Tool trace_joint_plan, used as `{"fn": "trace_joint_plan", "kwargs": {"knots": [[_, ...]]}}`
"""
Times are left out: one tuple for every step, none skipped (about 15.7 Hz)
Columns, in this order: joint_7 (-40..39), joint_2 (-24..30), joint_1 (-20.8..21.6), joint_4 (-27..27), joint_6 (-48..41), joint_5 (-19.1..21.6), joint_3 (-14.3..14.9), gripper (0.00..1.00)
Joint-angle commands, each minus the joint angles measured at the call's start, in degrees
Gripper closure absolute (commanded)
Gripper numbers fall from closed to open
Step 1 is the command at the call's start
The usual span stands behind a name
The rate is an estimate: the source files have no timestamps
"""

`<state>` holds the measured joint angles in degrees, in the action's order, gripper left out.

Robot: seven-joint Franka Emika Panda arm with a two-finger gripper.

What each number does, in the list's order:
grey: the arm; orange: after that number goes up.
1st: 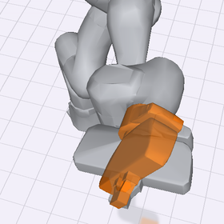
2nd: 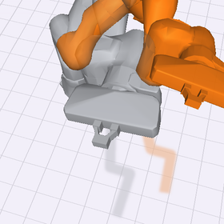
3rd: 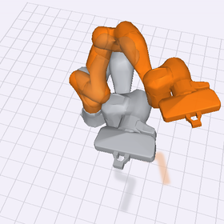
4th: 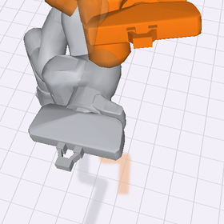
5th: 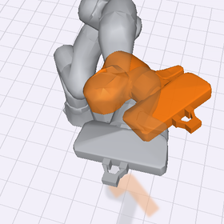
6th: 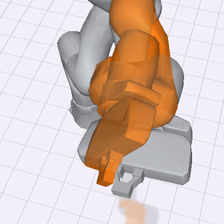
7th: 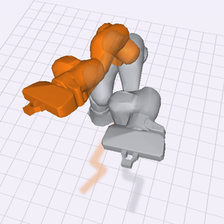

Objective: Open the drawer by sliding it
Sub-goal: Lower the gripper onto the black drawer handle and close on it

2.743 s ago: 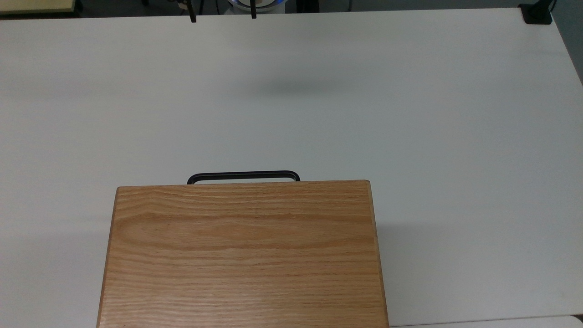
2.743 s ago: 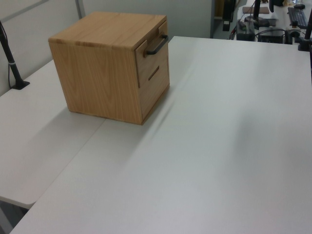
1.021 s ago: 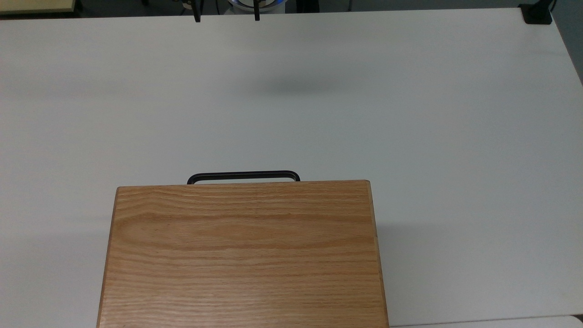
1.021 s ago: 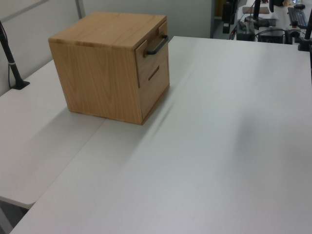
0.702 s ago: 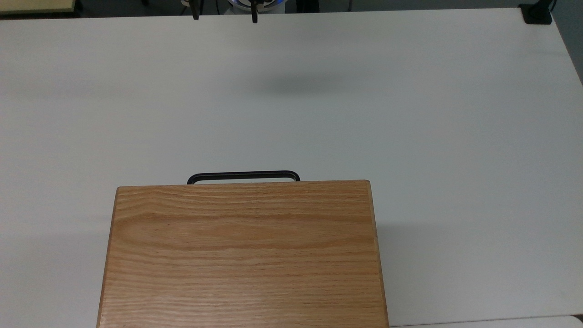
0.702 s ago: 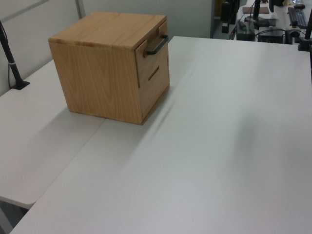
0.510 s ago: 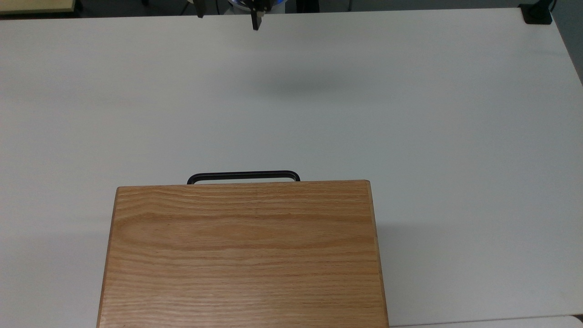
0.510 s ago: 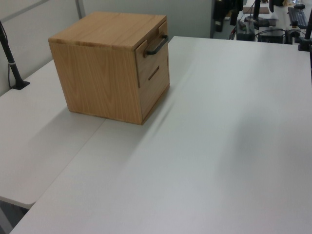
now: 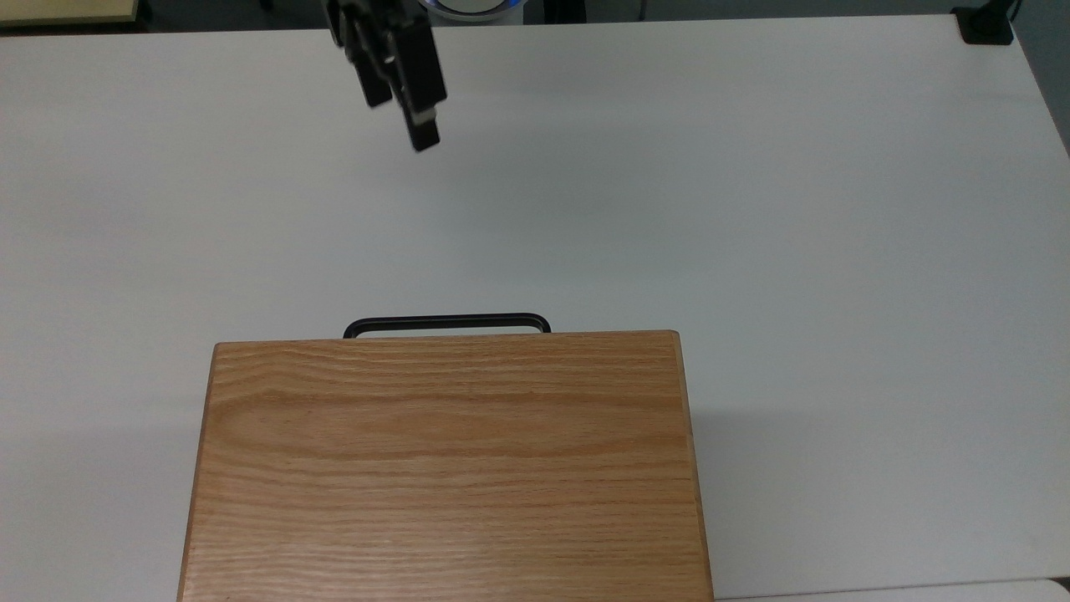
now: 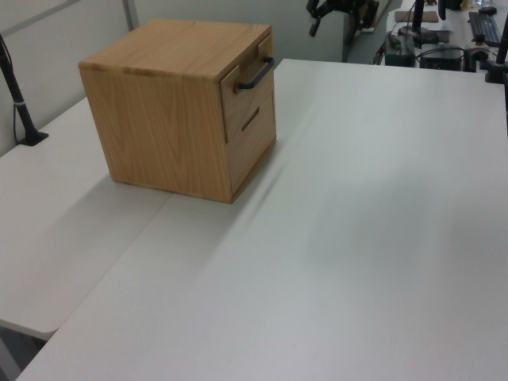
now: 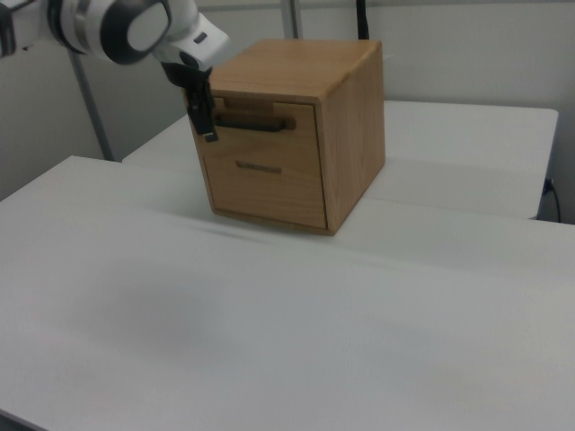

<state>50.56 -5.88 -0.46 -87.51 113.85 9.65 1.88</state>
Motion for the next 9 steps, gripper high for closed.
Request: {"fn": "trace_joint_plan", "kwargs": {"knots": [[7.9, -3.5, 0.6, -0.3, 7.4, 1.8, 0.1, 0.45], [10.1, -4.3, 0.9, -0.2, 9.8, 1.7, 0.1, 0.45], [11.2, -5.2, 0.9, -0.2, 11.6, 1.6, -0.2, 0.48], [11.7, -6.1, 0.9, -0.2, 13.1, 1.9, -0.3, 0.48], [12.7, -6.9, 0.9, 0.0, 14.5, 2.2, -0.3, 0.48], [13.5, -7.8, 0.9, 0.0, 15.9, 2.4, -0.3, 0.48], [14.0, -8.3, 0.9, 0.0, 17.5, 2.5, -0.3, 0.48], [14.6, -9.2, 1.0, 0.0, 19.0, 2.5, -0.5, 0.48], [15.2, -9.8, 1.0, 0.0, 20.0, 2.5, -0.5, 0.48]]}}
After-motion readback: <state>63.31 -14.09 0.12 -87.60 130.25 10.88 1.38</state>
